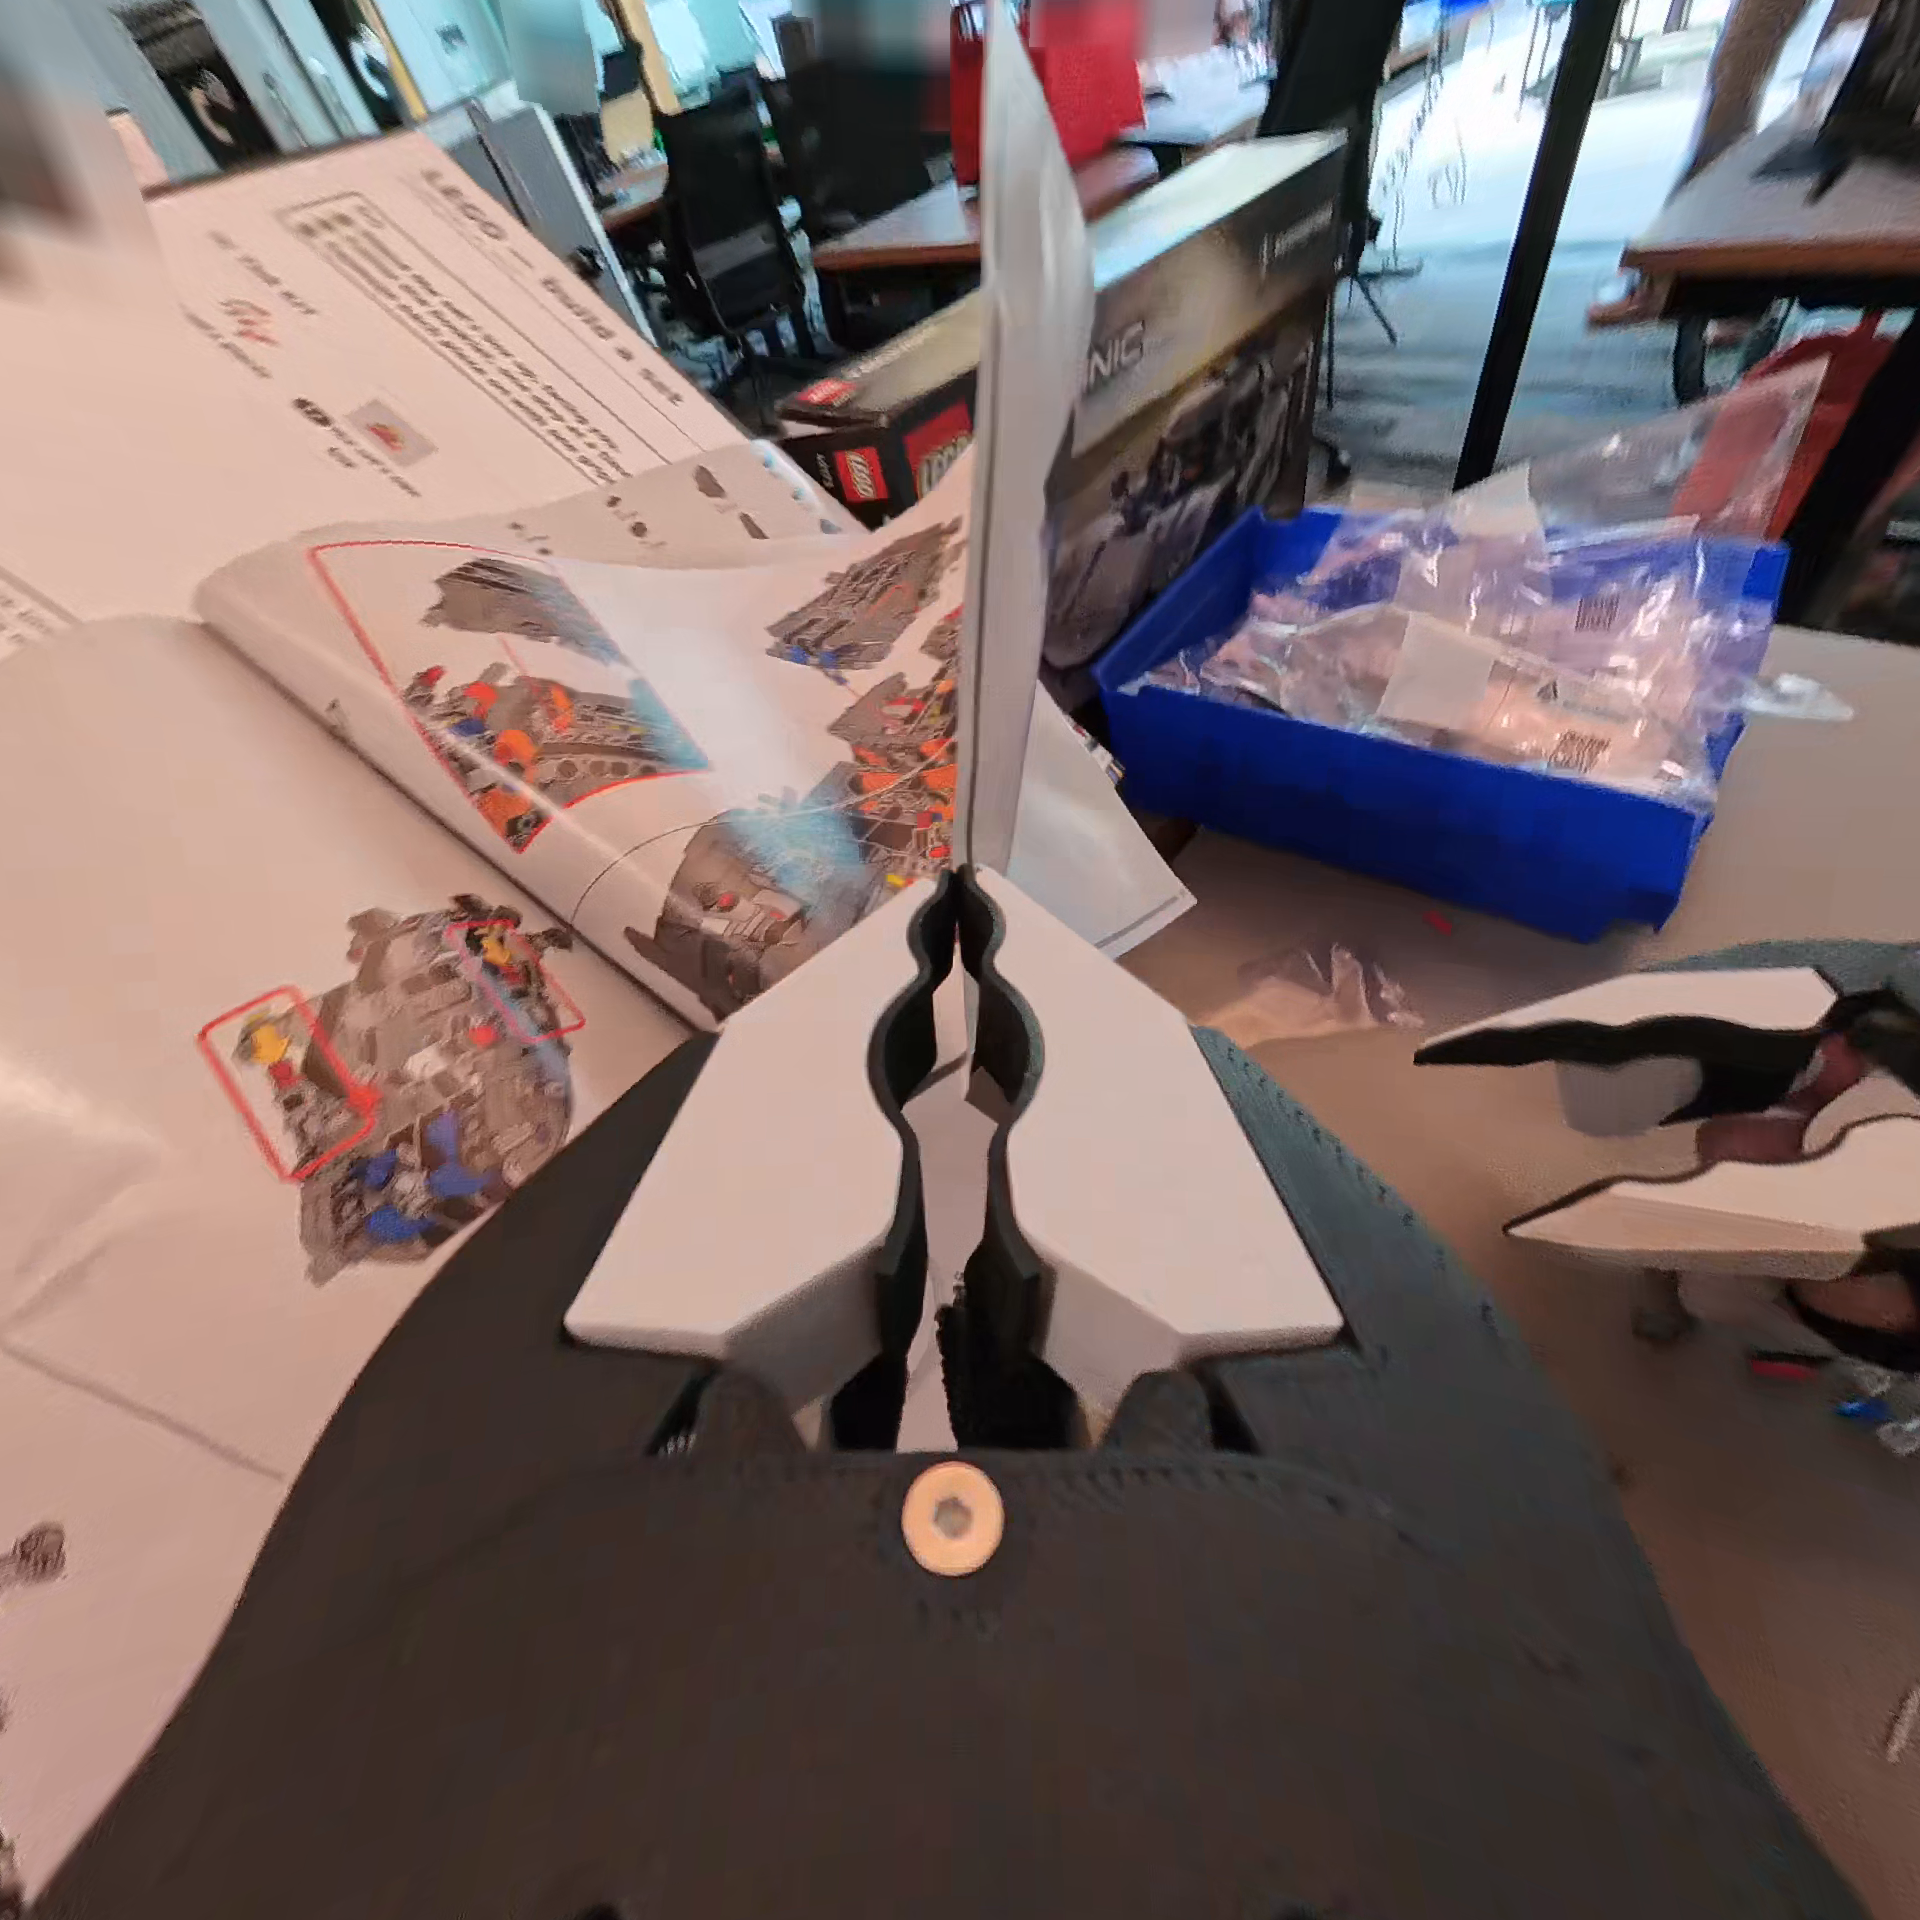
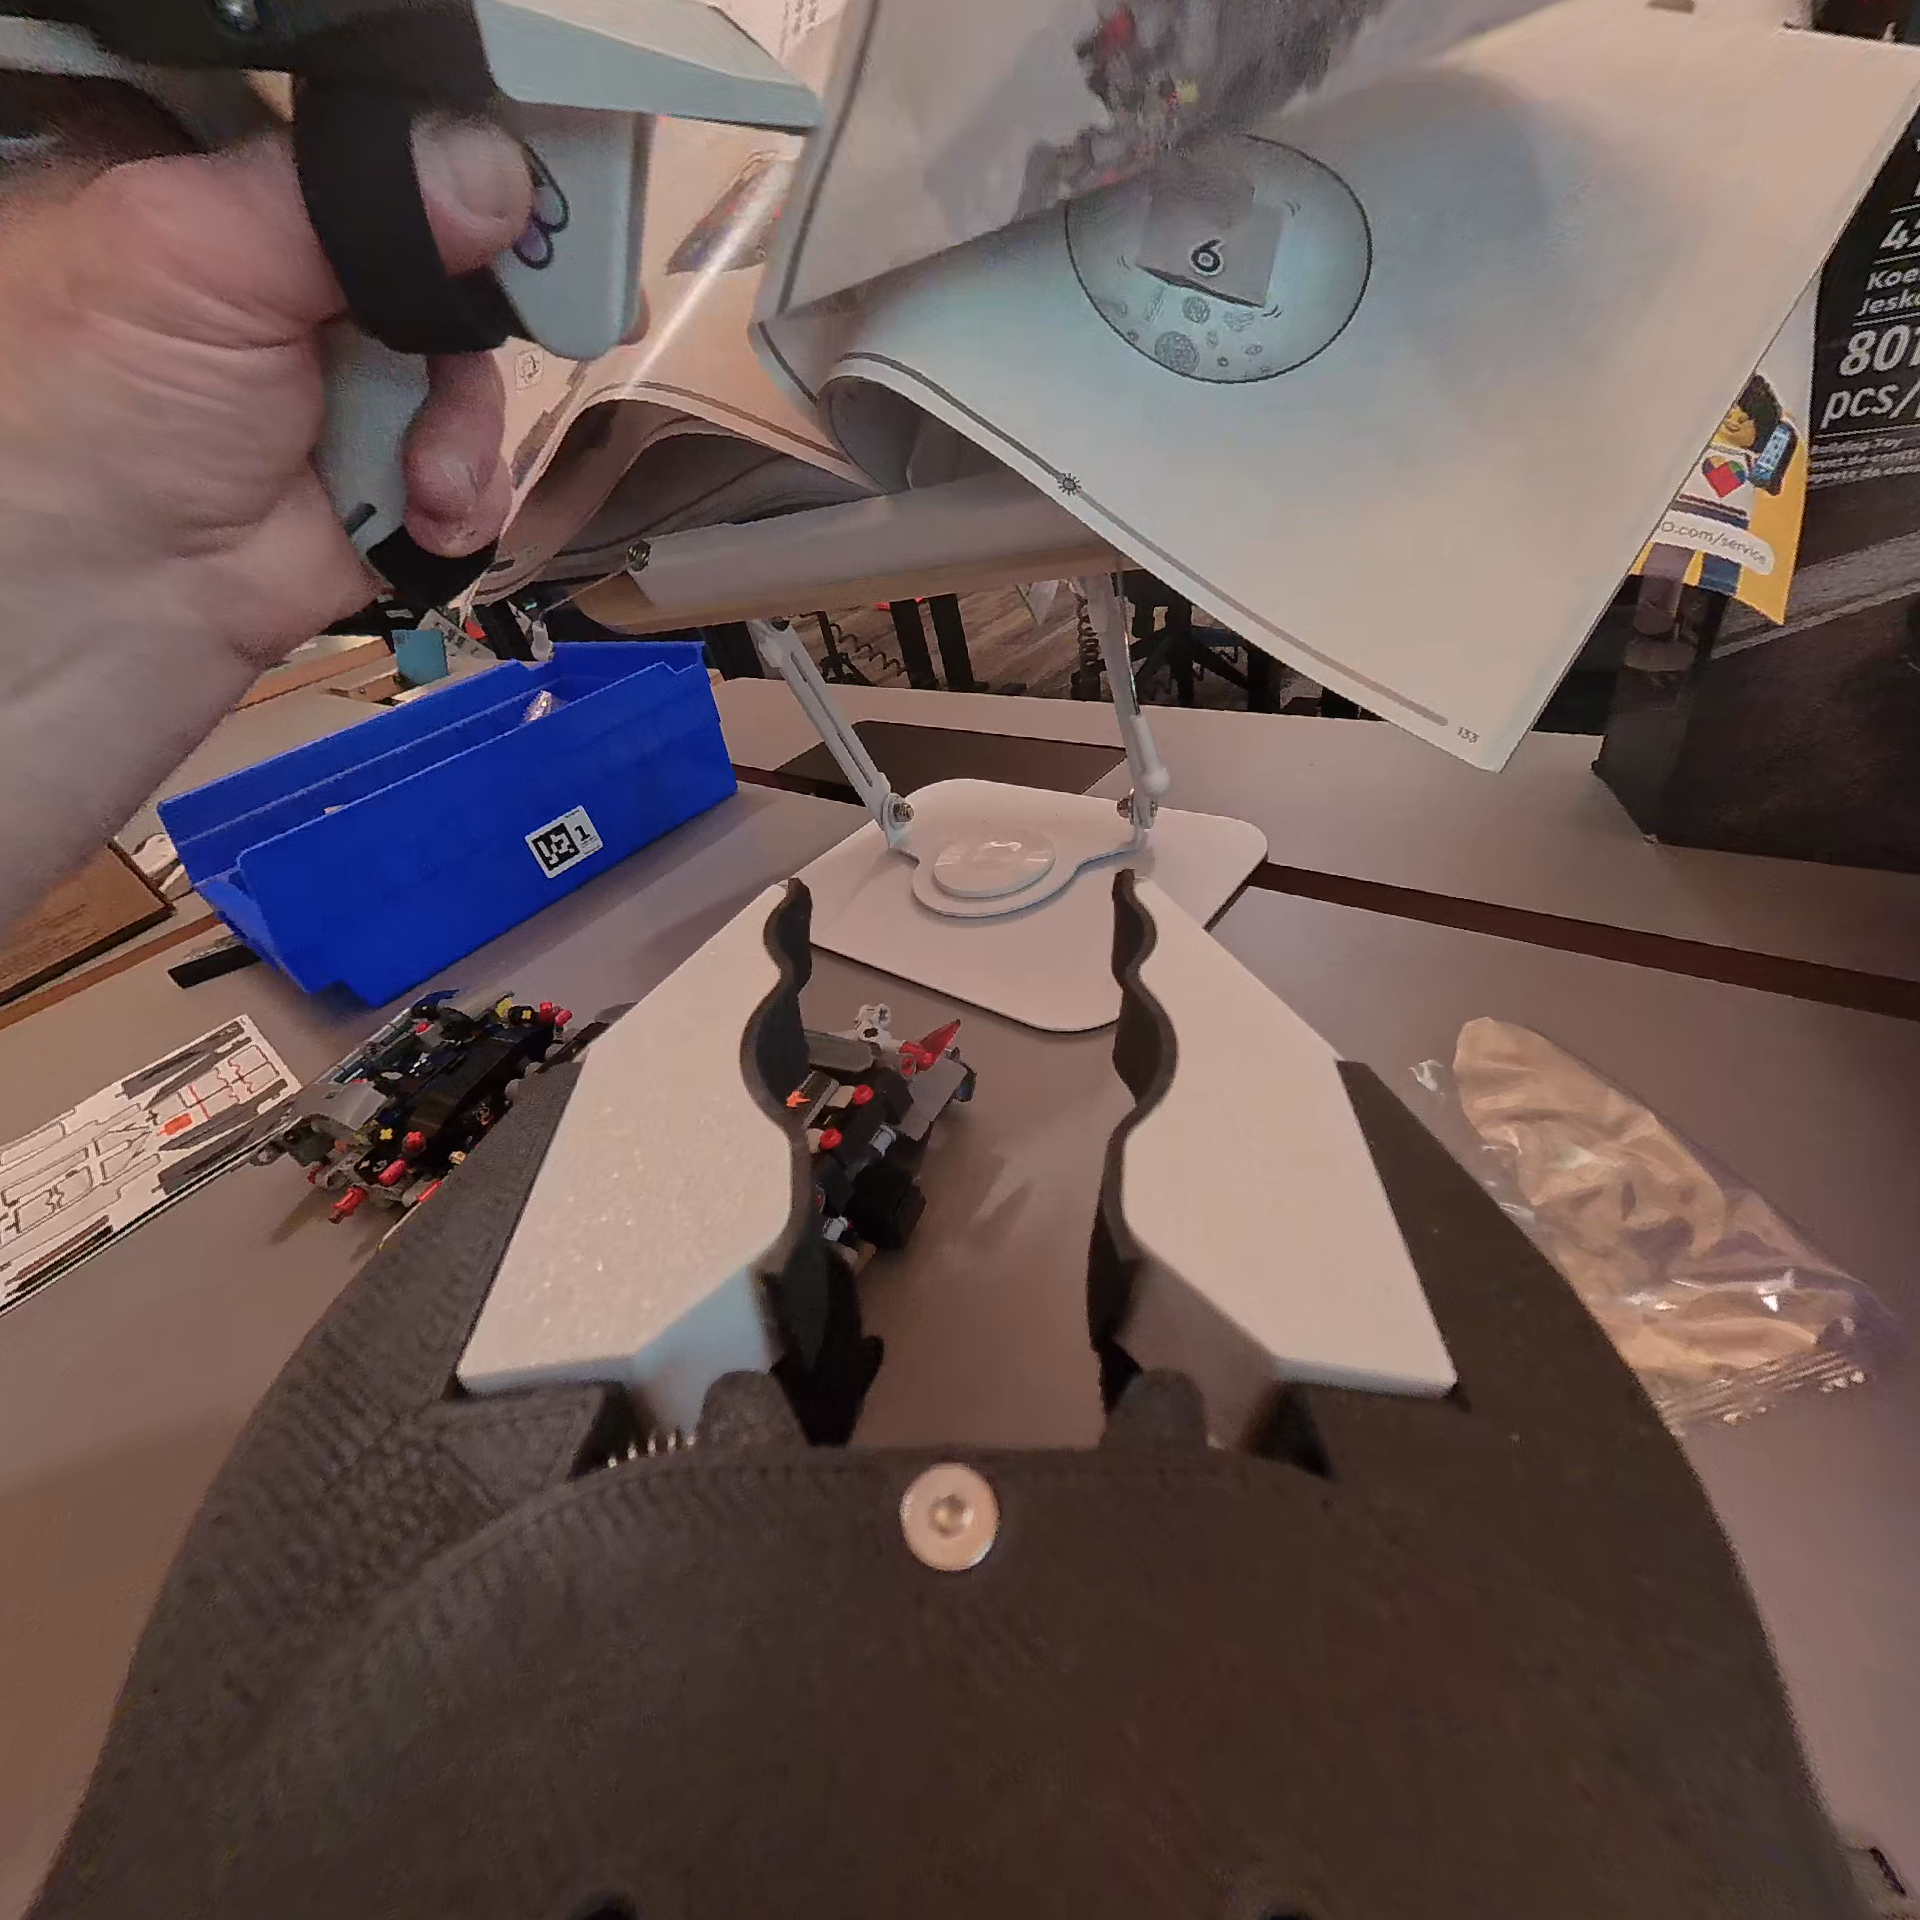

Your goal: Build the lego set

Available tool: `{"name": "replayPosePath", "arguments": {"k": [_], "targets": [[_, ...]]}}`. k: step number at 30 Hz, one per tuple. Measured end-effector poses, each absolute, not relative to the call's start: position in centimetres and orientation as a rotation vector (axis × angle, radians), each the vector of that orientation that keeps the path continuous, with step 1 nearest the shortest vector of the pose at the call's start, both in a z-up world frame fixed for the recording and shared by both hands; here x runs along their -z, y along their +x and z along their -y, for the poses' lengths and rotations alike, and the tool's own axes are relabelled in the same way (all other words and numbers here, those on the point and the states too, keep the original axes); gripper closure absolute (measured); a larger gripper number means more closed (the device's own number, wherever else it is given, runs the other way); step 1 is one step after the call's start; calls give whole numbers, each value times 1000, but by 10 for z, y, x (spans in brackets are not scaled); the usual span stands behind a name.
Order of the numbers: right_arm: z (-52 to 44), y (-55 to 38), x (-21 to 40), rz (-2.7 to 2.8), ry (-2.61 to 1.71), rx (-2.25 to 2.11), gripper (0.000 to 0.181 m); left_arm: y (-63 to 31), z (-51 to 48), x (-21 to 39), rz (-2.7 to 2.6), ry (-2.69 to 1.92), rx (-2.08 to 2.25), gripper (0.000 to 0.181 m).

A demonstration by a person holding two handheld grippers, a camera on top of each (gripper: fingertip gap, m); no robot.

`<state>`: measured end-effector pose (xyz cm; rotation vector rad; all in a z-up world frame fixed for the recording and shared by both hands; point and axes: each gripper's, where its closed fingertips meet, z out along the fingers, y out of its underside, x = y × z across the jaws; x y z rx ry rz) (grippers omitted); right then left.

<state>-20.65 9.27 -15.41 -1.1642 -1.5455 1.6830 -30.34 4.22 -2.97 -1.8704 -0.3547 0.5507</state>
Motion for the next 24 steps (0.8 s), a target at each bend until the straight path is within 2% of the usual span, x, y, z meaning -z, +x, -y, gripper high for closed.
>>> {"name": "replayPosePath", "arguments": {"k": [13,17,24], "targets": [[-89,-207,157,1560,-1161,-1679,125,-297,20,4,503,-1539,-473,181],[-88,-207,157,1566,-1151,-1676,123,-293,21,3,477,-1560,-497,181],[-110,-237,122,1378,-1177,-1812,111,-289,6,19,418,-1693,-551,181]]}}
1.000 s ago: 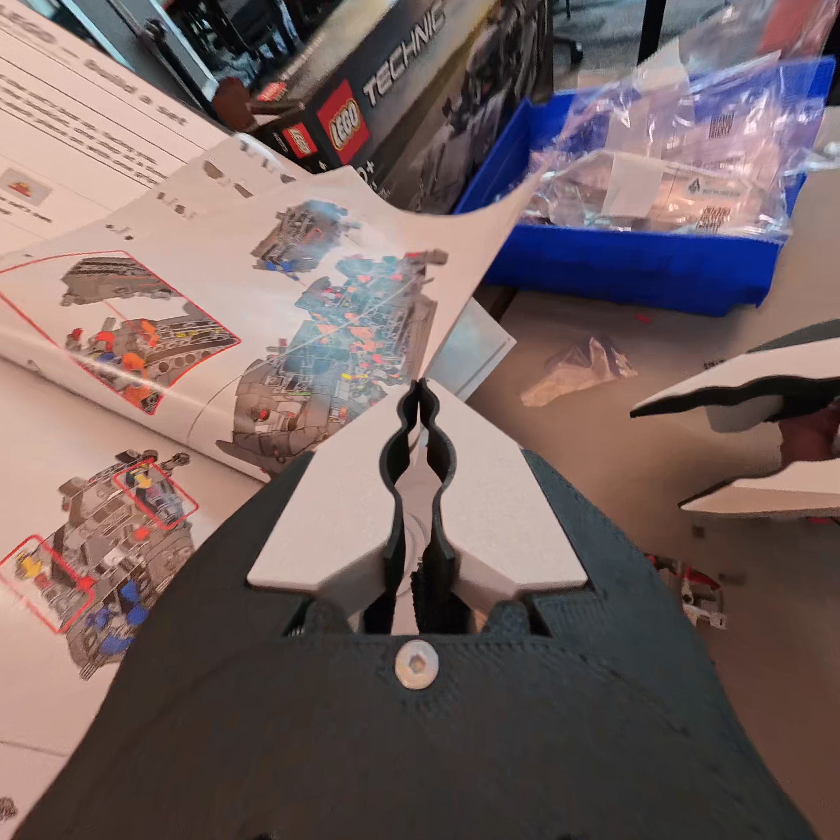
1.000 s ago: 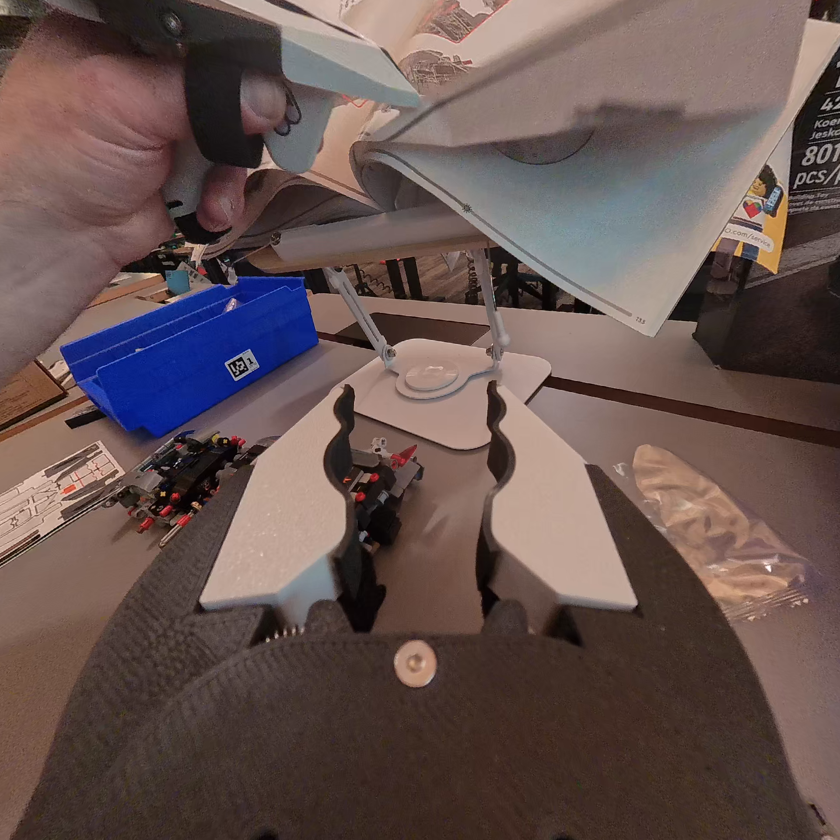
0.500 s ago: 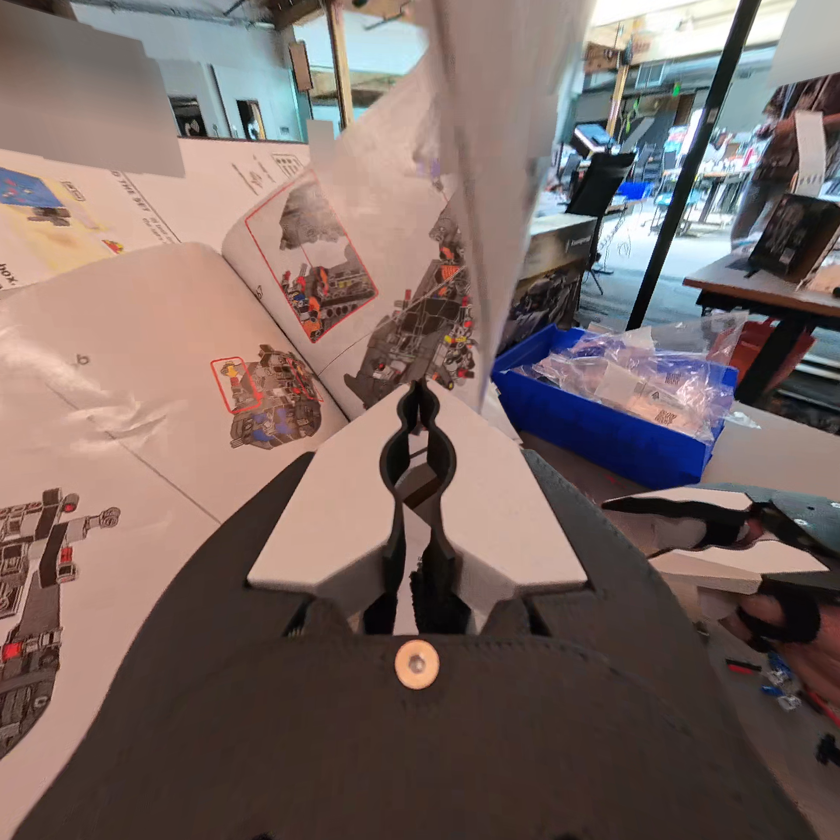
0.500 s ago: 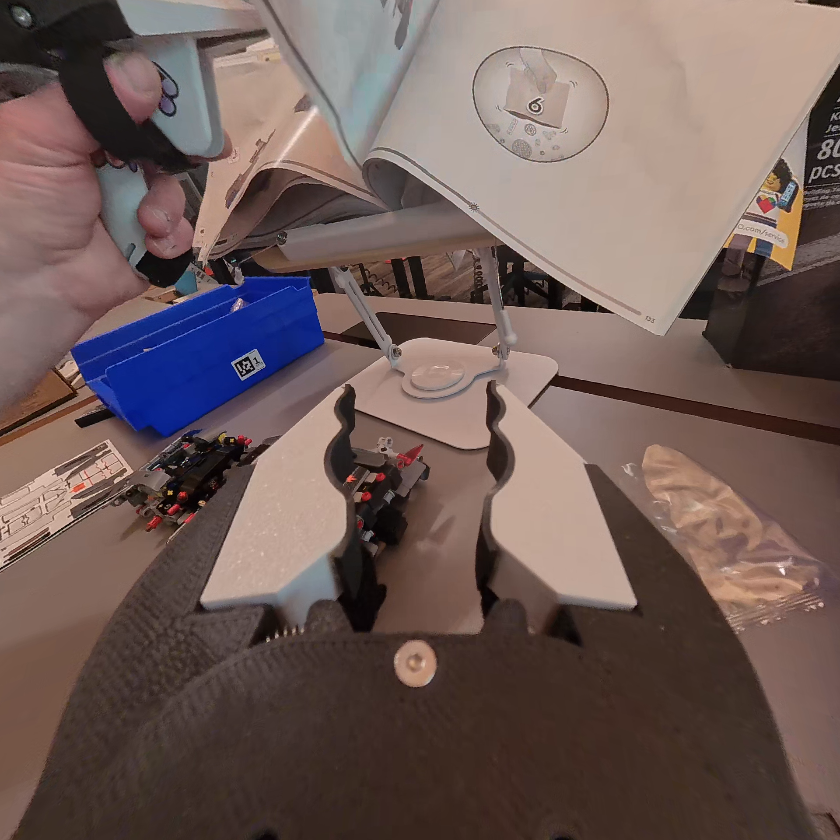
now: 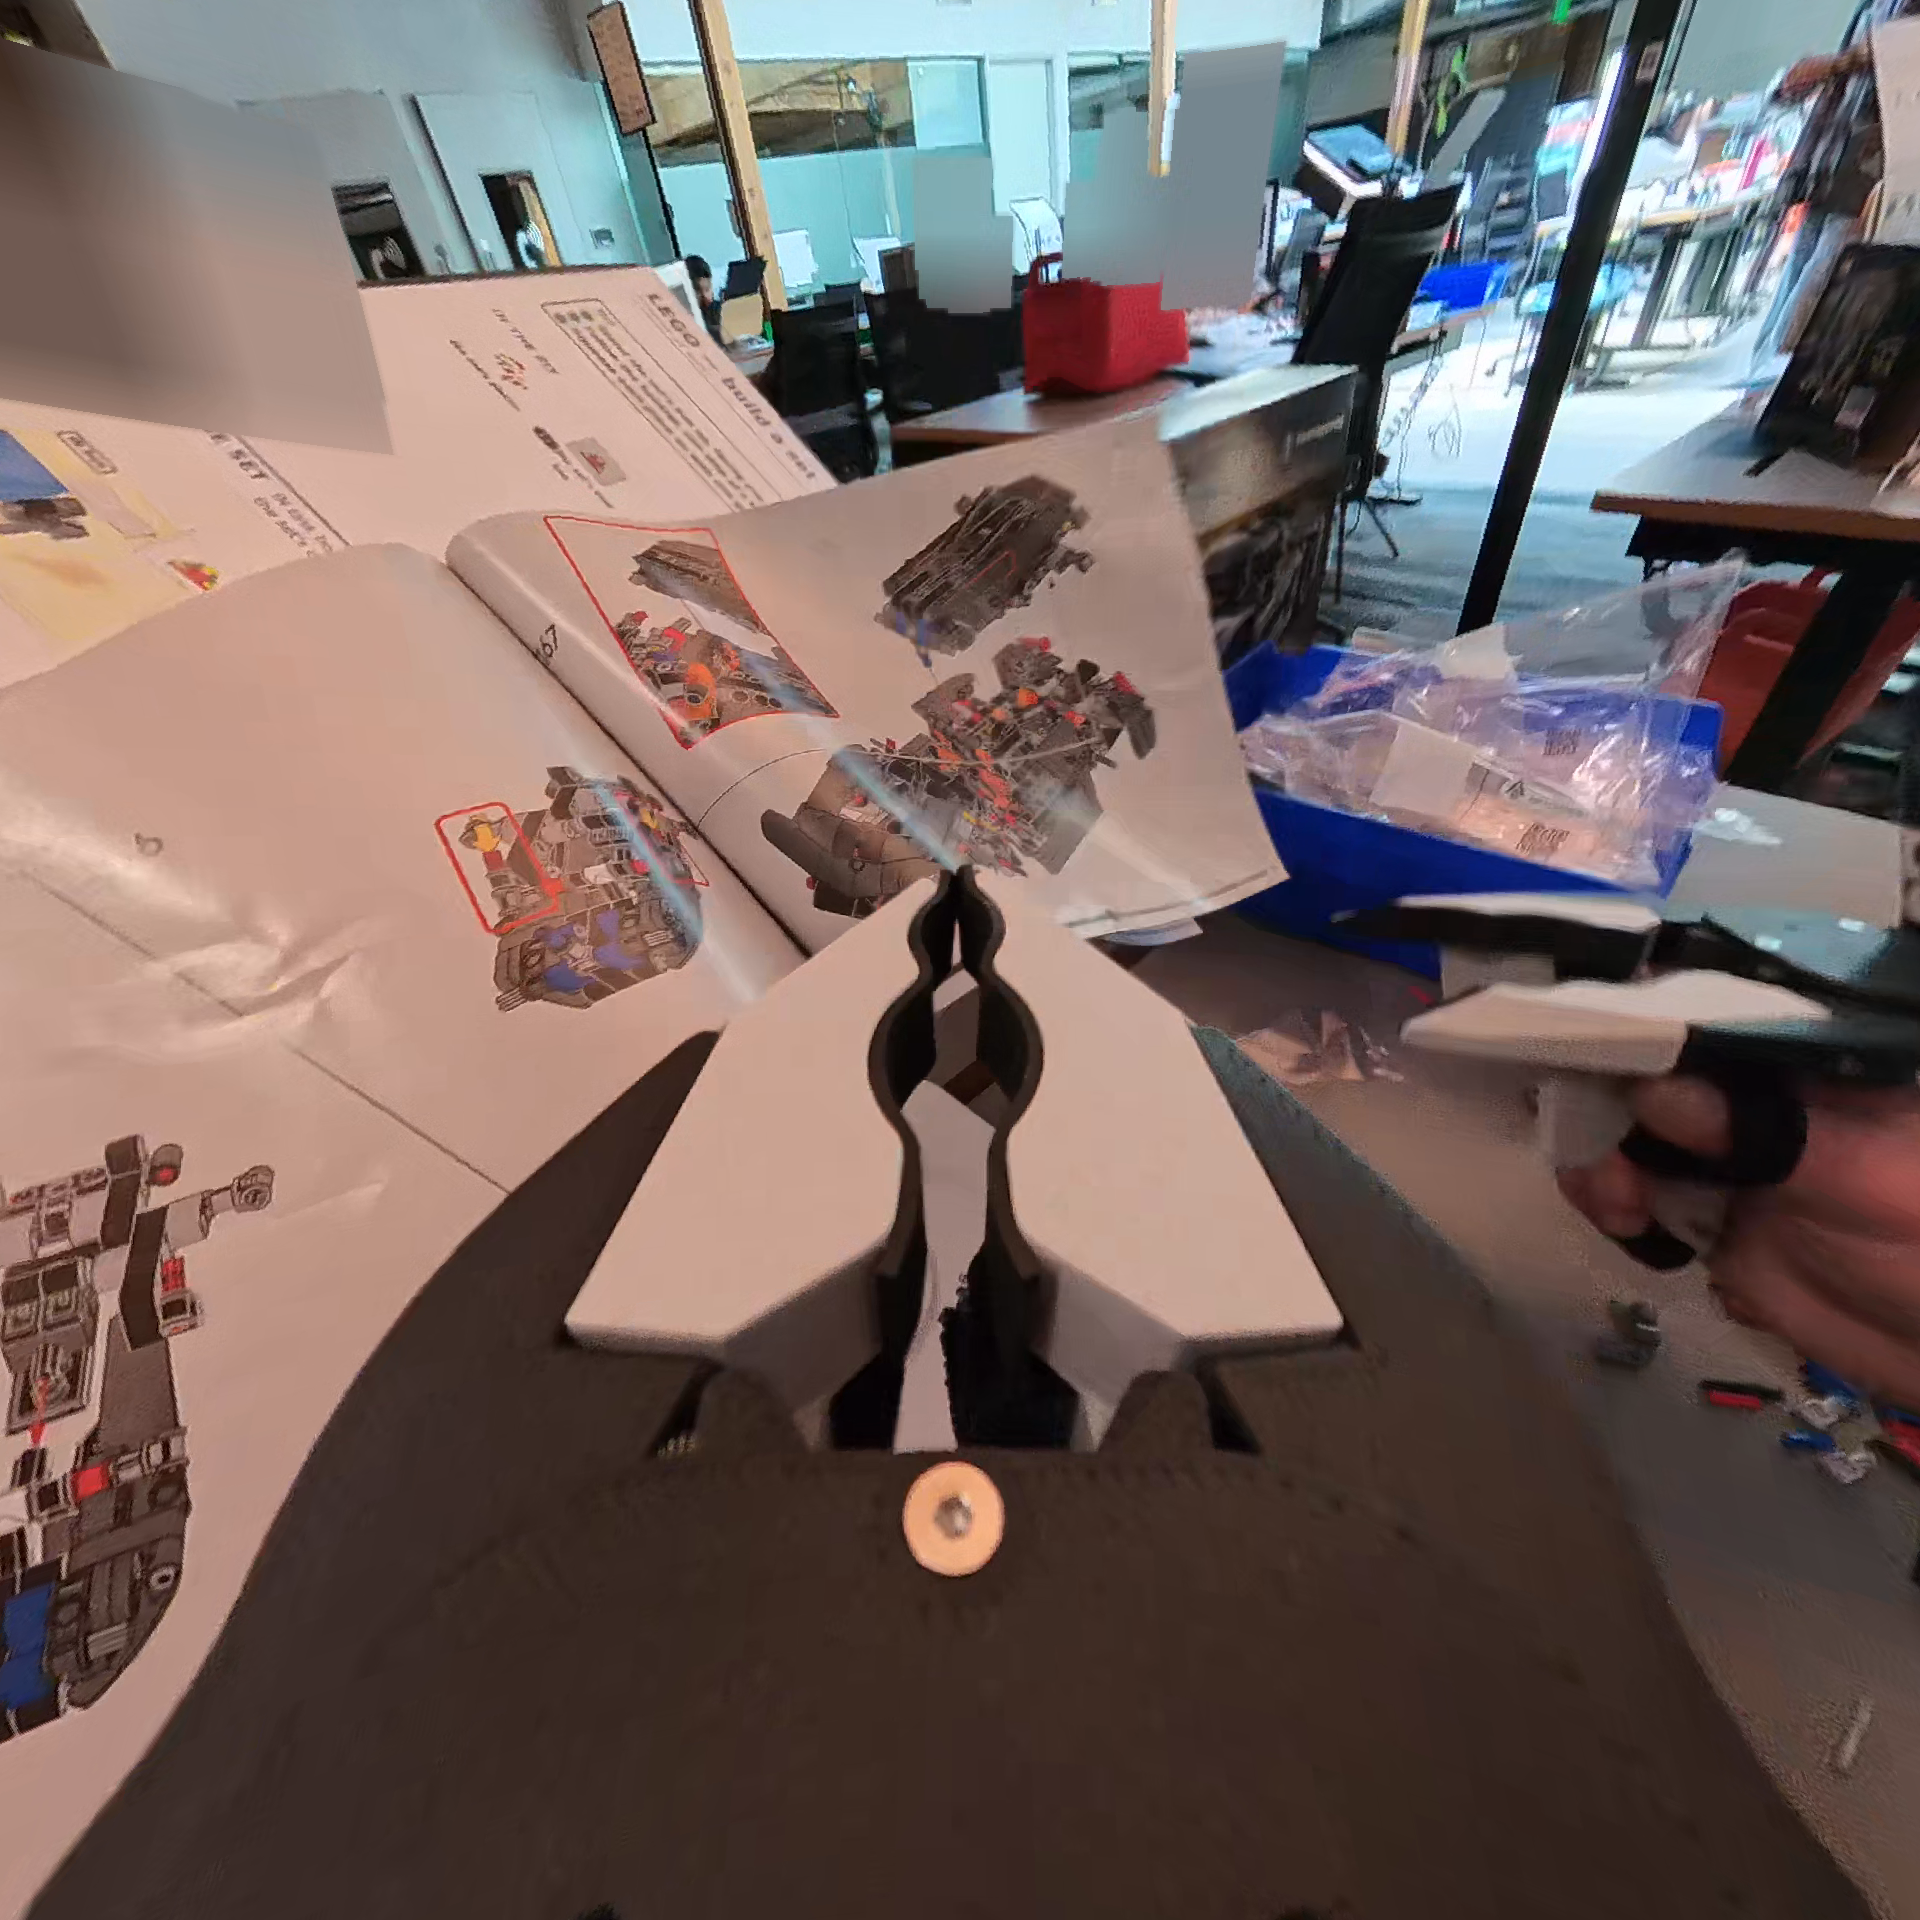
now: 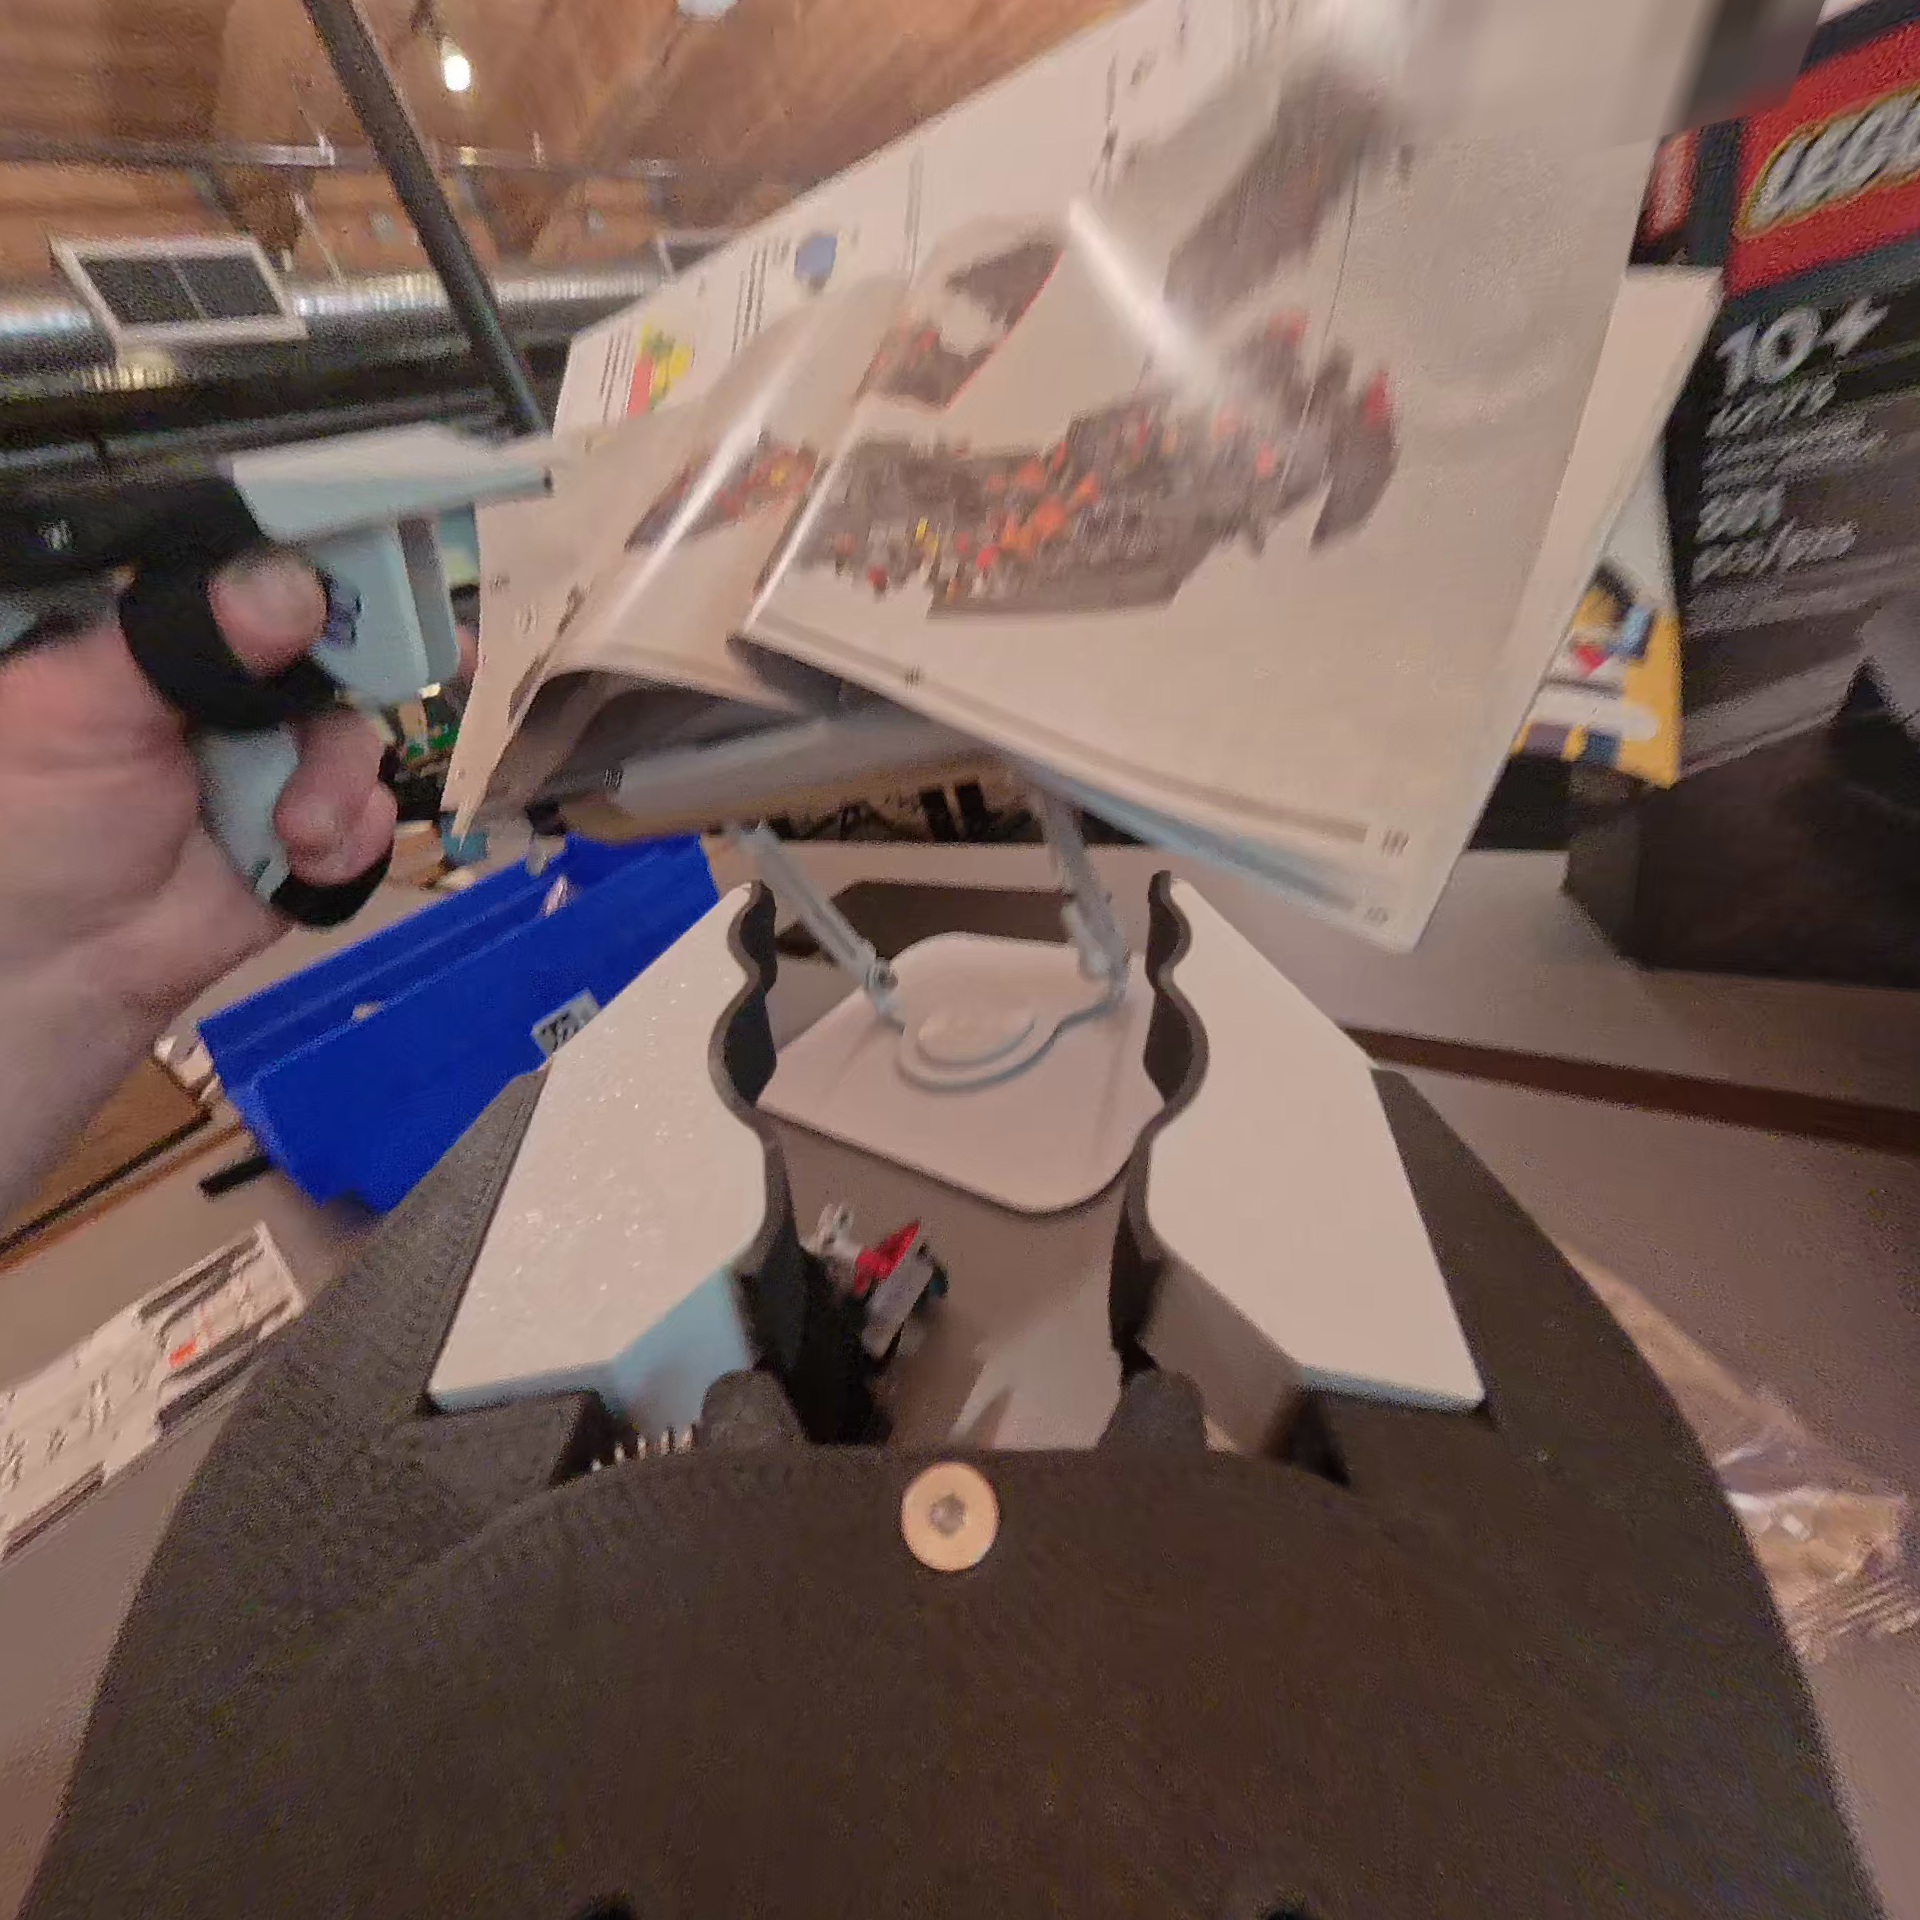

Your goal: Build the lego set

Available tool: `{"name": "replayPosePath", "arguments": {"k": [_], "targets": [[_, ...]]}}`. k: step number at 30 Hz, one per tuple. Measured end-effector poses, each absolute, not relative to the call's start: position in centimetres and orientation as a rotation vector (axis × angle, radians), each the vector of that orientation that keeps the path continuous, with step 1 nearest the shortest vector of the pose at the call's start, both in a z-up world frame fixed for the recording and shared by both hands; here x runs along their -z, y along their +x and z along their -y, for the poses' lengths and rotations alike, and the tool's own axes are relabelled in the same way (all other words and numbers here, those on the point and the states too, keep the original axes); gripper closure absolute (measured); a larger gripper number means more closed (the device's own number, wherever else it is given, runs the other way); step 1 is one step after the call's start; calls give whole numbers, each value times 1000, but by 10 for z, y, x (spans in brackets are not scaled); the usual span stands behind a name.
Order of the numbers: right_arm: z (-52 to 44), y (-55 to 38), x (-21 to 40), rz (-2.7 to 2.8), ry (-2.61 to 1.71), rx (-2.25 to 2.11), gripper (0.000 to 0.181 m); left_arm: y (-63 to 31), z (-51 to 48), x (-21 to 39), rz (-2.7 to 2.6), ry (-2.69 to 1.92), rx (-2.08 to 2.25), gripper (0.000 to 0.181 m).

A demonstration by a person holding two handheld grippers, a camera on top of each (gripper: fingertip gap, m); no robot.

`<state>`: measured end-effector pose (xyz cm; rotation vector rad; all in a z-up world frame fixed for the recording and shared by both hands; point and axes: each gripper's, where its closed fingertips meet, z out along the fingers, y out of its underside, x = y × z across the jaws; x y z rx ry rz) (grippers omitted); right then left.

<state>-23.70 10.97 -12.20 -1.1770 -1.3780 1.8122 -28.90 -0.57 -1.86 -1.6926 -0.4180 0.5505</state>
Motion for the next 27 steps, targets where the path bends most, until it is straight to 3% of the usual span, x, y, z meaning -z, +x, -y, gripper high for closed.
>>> {"name": "replayPosePath", "arguments": {"k": [6,12,23,27], "targets": [[-162,-273,60,1213,-1074,-1651,100,-300,-28,15,221,-1967,-875,181],[-174,-364,37,1397,-1018,-1501,62,-346,-52,62,207,-2261,-974,181],[-146,-429,70,1689,-974,-1358,75,-351,-54,73,208,-2262,-913,181],[-146,-428,71,1691,-954,-1352,91,-351,-55,73,201,-2260,-887,181]]}}
